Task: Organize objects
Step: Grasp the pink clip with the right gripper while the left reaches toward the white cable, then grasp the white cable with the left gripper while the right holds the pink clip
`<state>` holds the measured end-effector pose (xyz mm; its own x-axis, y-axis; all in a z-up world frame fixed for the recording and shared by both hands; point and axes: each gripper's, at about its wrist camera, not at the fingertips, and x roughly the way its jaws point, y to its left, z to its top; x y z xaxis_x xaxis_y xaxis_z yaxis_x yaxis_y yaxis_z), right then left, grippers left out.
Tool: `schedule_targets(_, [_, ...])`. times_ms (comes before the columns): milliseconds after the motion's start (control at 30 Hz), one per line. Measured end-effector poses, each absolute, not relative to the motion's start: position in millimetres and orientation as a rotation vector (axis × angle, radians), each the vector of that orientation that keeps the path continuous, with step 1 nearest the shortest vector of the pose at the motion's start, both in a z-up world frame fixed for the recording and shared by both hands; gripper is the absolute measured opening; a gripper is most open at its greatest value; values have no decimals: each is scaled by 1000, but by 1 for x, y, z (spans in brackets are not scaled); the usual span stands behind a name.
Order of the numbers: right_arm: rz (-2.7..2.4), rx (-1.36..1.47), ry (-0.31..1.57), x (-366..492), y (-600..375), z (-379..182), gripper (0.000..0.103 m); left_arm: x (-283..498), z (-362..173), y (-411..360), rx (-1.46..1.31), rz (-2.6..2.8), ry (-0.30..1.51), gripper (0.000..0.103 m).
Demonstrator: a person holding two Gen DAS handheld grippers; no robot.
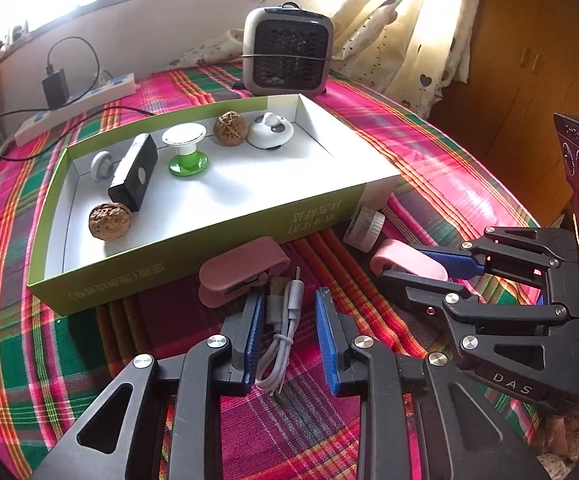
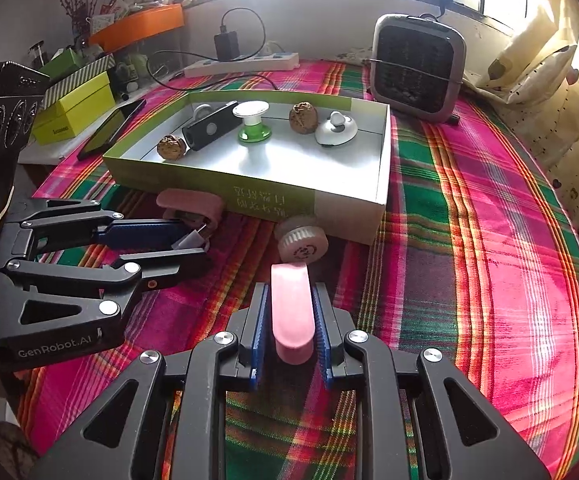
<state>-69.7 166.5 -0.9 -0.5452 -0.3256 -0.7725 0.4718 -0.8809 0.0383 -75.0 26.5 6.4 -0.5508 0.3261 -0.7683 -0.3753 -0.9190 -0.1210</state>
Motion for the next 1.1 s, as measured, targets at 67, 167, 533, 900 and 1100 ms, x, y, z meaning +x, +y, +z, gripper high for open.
schedule_targets(67, [-2410, 1152, 250, -69, 166, -1, 22, -75, 6, 26, -1200, 2472, 84, 18])
schedule_targets(167, [-2418, 1153, 257, -69, 166, -1, 20, -76, 6, 22, -1204, 2471, 47, 17])
schedule_targets(533, [-2430, 1154, 271, -70, 164, 0, 19, -75, 6, 24, -1203, 2485, 65, 16])
schedule_targets(900, [-2441, 1161, 257, -70, 164, 0, 18, -75, 6, 23, -1211, 2486, 57, 16])
schedule_targets(1100, [-2445, 1164, 240, -71, 164, 0, 18, -74, 6, 23, -1215, 2490, 54, 16])
